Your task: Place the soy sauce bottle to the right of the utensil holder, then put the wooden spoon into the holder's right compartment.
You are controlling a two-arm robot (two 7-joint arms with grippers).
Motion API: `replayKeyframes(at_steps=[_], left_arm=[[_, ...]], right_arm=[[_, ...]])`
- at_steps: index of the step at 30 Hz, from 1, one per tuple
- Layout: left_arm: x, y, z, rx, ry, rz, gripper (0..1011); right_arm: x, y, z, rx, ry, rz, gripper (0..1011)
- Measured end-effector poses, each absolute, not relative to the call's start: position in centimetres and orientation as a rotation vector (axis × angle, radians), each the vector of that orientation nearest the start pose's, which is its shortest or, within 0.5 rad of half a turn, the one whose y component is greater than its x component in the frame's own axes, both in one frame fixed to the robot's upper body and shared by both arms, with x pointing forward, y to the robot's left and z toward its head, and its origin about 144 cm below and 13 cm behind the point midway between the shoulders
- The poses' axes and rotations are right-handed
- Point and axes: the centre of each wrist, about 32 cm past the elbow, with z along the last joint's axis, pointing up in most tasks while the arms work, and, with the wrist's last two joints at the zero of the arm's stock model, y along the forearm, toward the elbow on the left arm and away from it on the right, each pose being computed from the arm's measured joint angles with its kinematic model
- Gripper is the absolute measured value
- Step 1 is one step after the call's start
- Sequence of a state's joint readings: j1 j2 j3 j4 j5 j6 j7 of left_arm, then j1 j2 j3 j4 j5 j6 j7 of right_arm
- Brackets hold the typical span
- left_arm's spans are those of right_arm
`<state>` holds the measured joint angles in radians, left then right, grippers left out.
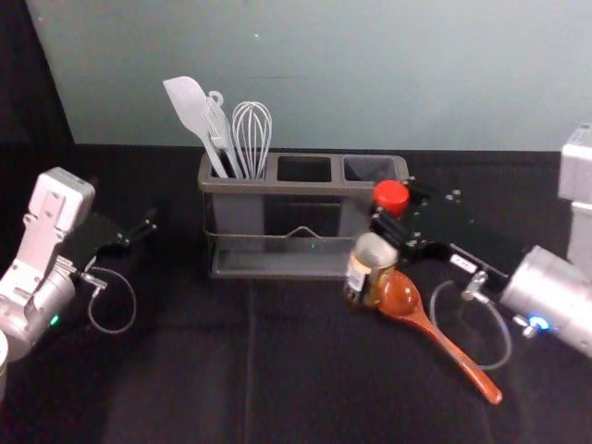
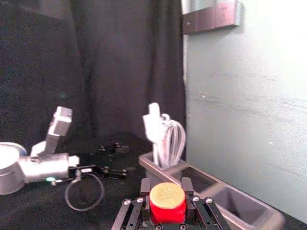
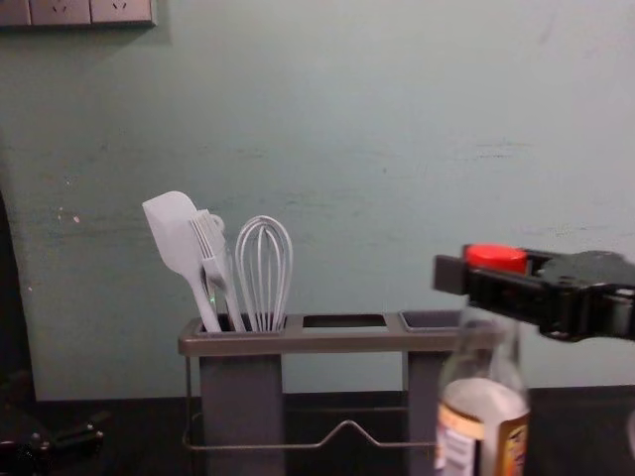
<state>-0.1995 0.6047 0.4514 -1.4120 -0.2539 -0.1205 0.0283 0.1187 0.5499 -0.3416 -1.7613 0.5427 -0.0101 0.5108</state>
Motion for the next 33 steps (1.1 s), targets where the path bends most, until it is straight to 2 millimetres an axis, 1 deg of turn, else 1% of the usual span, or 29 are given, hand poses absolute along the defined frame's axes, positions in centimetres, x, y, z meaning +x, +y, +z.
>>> replayKeyframes(at_steps=[1, 3, 6, 7, 10, 18, 24, 29, 30, 33], left_arm=[[48.9, 31.0, 114.0, 0.304, -0.285, 1.248, 1005], [48.9, 31.0, 114.0, 0.304, -0.285, 1.248, 1005], [48.9, 31.0, 114.0, 0.304, -0.285, 1.248, 1005], [48.9, 31.0, 114.0, 0.304, -0.285, 1.248, 1005], [48.9, 31.0, 114.0, 0.304, -0.285, 1.248, 1005], [48.9, 31.0, 114.0, 0.304, -0.285, 1.248, 1005], [48.9, 31.0, 114.0, 0.304, -0.285, 1.248, 1005], [48.9, 31.0, 114.0, 0.305, -0.285, 1.248, 1005], [48.9, 31.0, 114.0, 0.304, -0.285, 1.248, 1005], [48.9, 31.0, 114.0, 0.304, -0.285, 1.248, 1005]], right_arm=[[46.6, -26.6, 122.1, 0.056, -0.095, -0.684, 392], [46.6, -27.1, 122.2, 0.052, -0.094, -0.695, 392], [46.8, -28.6, 122.4, 0.035, -0.094, -0.737, 392], [46.8, -28.6, 122.4, 0.035, -0.094, -0.737, 392], [46.9, -30.3, 122.5, 0.032, -0.093, -0.782, 392], [47.1, -33.1, 122.4, 0.019, -0.095, -0.894, 392], [47.9, -33.8, 121.3, 0.034, -0.117, -0.955, 392], [49.0, -33.5, 119.9, 0.075, -0.127, -0.988, 392], [49.0, -33.5, 119.9, 0.075, -0.127, -0.988, 392], [49.7, -33.0, 119.1, 0.086, -0.117, -0.998, 392]])
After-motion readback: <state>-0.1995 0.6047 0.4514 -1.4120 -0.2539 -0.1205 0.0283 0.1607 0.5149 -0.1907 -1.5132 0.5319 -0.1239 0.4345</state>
